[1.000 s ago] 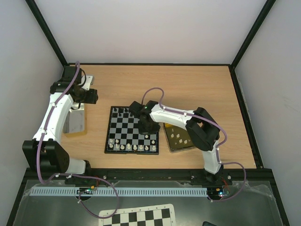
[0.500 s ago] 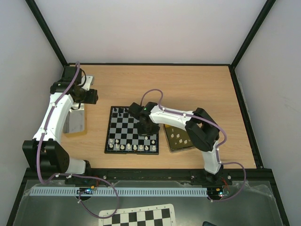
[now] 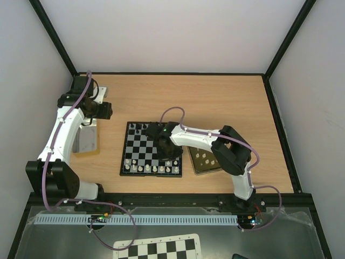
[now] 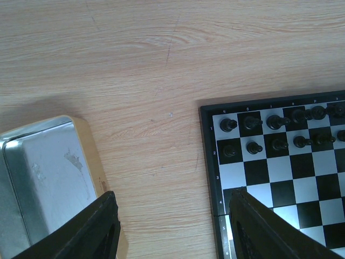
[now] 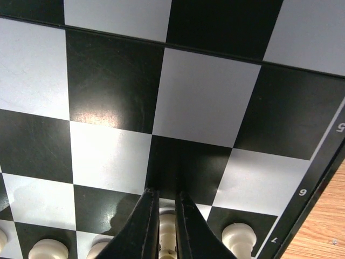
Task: Set up the chess pieces on the board
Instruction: Move the chess piece to the chessboard, then pick up the chess piece from the storage box.
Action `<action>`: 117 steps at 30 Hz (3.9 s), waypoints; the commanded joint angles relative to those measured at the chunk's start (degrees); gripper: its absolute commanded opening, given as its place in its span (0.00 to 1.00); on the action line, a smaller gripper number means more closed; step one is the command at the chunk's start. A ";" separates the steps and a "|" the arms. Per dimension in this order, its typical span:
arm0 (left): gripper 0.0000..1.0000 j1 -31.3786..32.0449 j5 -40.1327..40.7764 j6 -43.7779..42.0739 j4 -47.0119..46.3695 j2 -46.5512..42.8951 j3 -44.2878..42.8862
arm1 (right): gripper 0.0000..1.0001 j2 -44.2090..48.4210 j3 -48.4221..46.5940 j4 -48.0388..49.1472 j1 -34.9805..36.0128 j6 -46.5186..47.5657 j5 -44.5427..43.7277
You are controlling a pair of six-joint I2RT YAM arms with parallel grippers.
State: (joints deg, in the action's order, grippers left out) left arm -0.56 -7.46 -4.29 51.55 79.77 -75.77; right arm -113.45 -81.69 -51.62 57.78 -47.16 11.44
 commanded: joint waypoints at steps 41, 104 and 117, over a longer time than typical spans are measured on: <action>0.57 1.52 1.52 -0.98 0.52 0.06 0.97 | 0.29 17.57 5.27 -6.18 -16.59 3.19 -6.21; 0.57 1.52 3.27 -1.24 1.93 -1.17 0.97 | 0.04 18.50 23.20 4.04 -19.73 5.19 -2.38; 0.57 1.53 2.13 -0.99 1.30 -1.26 0.91 | 0.02 21.07 11.53 -7.64 -19.72 5.75 -5.91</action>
State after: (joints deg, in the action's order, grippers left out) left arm 0.84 -4.51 -5.15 52.10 79.59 -75.16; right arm -94.11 -66.06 -52.88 38.24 -42.30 8.10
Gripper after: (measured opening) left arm 0.568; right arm 0.027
